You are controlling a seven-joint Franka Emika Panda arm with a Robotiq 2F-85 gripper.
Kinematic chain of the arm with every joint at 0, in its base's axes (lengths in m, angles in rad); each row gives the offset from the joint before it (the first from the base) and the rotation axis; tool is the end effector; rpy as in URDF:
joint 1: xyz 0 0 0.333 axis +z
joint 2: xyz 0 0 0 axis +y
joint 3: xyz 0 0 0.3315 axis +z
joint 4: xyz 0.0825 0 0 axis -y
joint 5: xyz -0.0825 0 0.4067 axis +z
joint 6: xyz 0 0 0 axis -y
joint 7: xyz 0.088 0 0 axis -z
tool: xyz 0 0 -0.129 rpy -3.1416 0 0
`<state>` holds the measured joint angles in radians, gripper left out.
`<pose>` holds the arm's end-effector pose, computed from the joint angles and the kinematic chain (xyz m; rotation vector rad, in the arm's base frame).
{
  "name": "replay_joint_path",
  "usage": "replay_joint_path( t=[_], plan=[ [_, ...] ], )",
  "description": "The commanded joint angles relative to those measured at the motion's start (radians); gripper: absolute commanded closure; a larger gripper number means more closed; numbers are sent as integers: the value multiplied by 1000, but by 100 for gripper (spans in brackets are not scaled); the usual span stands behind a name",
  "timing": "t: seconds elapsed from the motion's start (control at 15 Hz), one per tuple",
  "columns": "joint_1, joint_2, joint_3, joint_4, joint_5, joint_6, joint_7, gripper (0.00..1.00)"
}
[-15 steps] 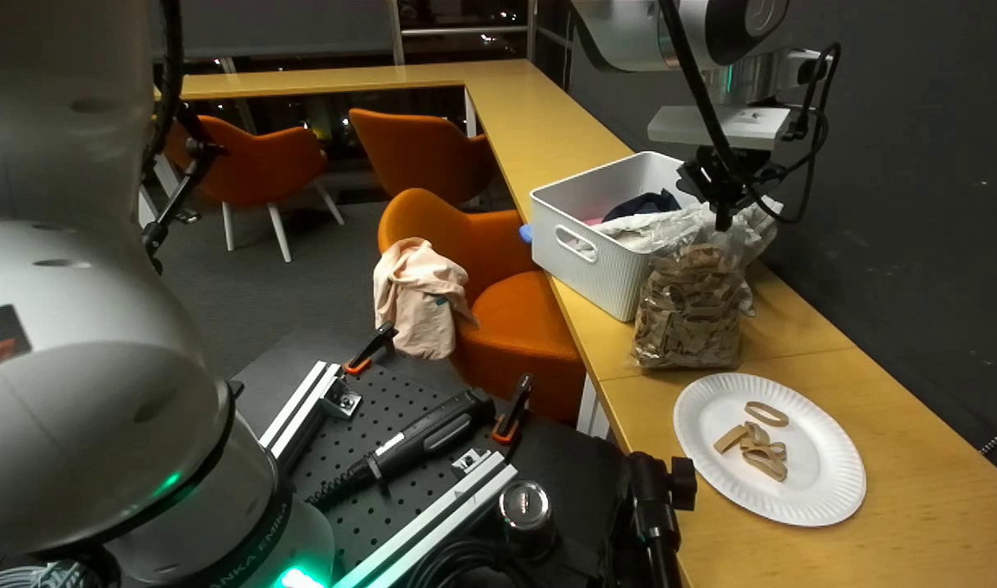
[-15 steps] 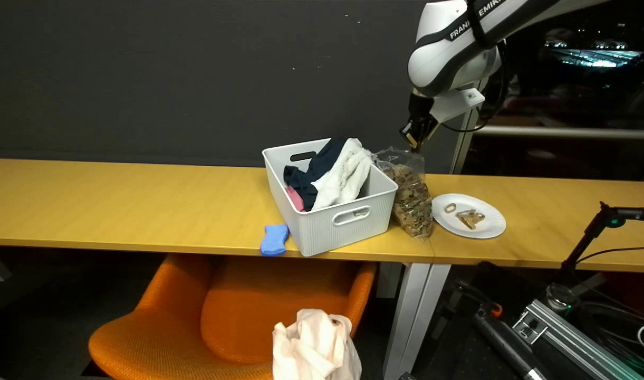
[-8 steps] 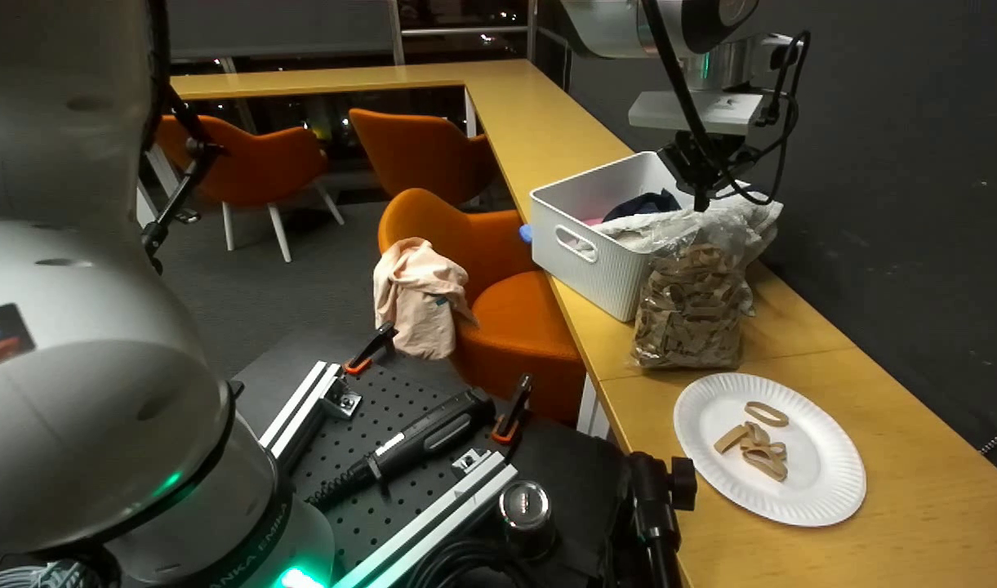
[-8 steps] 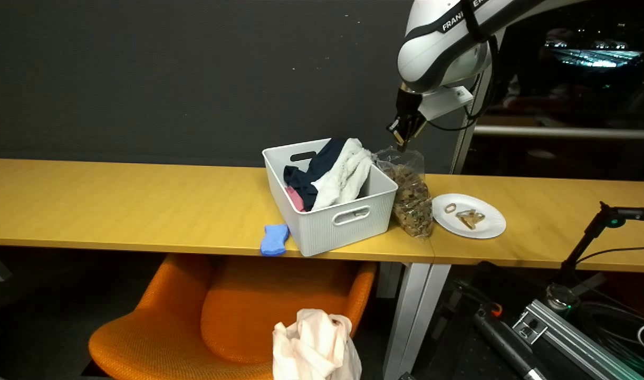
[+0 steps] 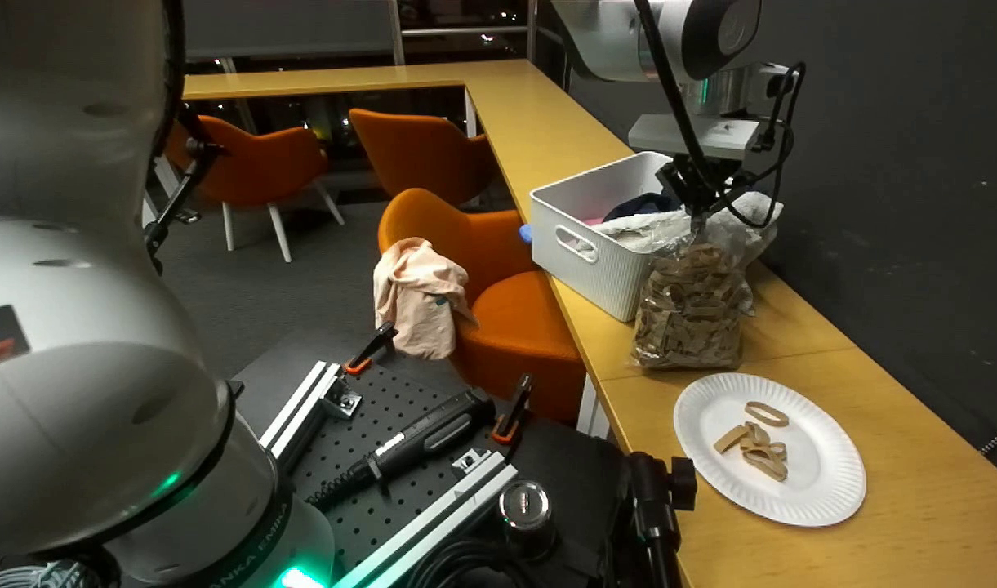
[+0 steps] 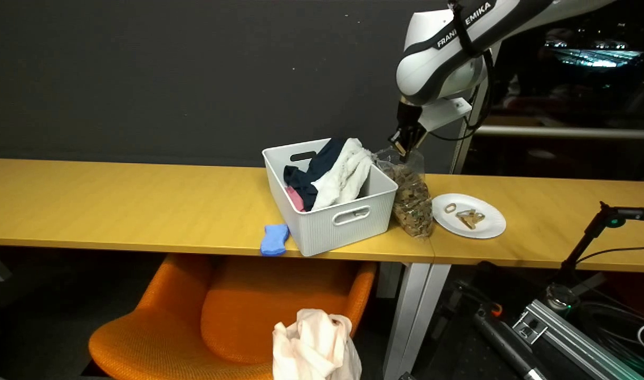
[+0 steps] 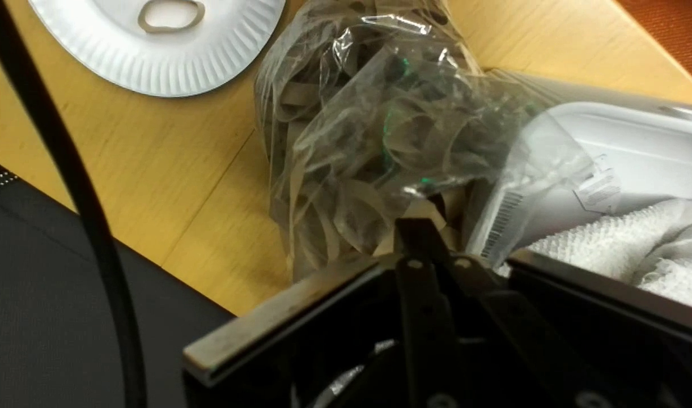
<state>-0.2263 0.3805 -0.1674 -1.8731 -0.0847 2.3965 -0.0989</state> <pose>0.6231 -0.2542 0.3059 2.9640 -0.3279 0.1678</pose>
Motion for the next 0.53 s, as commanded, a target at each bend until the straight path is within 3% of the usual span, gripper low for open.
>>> replay_joint_path(
  t=[0.0, 0.47],
  plan=[
    [-25, 30, 3, 7, 29, 13, -30, 100],
    [-69, 47, 4, -22, 69, 18, -67, 100]
  ],
)
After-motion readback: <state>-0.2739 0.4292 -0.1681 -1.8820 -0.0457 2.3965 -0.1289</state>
